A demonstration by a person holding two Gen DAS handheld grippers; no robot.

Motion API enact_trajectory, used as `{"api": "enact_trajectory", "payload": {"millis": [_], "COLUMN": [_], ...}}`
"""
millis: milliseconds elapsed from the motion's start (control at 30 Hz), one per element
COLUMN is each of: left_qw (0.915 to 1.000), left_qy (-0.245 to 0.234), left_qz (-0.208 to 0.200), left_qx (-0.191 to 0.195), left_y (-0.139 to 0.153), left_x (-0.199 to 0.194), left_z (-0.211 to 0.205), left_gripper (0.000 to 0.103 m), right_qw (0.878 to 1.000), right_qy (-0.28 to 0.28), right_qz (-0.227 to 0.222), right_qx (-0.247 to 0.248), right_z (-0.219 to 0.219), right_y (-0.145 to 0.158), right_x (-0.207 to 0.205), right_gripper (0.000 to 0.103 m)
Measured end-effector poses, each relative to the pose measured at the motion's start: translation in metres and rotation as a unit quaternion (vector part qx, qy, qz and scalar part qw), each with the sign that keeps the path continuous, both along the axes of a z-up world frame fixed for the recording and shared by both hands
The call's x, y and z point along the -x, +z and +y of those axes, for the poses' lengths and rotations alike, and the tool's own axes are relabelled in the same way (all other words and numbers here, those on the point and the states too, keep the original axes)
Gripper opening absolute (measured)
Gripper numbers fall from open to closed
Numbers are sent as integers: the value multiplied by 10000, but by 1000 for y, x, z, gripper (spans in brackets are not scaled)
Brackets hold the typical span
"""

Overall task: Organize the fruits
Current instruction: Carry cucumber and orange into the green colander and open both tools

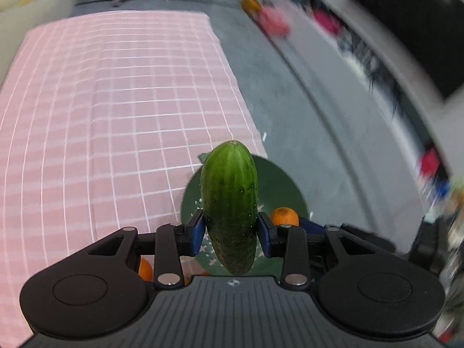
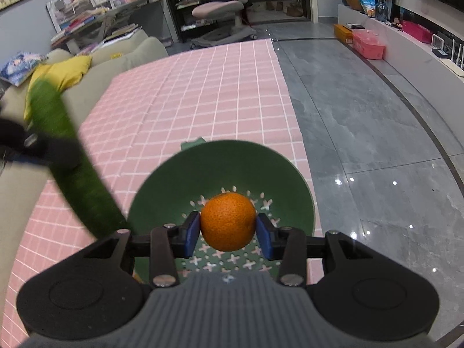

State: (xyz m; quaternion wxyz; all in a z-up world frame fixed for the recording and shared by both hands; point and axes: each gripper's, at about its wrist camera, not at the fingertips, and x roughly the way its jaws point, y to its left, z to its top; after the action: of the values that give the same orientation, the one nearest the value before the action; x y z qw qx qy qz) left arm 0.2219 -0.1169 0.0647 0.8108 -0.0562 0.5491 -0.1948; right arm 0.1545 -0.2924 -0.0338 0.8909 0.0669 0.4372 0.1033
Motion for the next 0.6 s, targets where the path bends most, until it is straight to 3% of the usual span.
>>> {"api": "enact_trajectory", "payload": {"millis": [133,333,467,600], "left_qw": [9934,9666,9562,9541], "left_qy": [-790,-1614,-1716,-1695], "left_qz": [412,1039,1374,1473], "left_qx": [-724,-1700,-1932,-1982], "left_y": [-18,-67,-97,-109], "left_x": [-27,-41,-49,-56], "left_z": [-47,-99,-107,-113], "left_gripper": [43,42,42,42], "right_qw": [9999,9991,9982,9973], "right_qy": [97,262,353,424], "right_qz": [83,295,462,561], "right_qx": [107,121,152,199], "right_z": [2,5,10,14], "right_y": [-8,-22,-34,-39], "right_x": [2,-1,-4,-7], "right_gripper": [39,39,39,39]}}
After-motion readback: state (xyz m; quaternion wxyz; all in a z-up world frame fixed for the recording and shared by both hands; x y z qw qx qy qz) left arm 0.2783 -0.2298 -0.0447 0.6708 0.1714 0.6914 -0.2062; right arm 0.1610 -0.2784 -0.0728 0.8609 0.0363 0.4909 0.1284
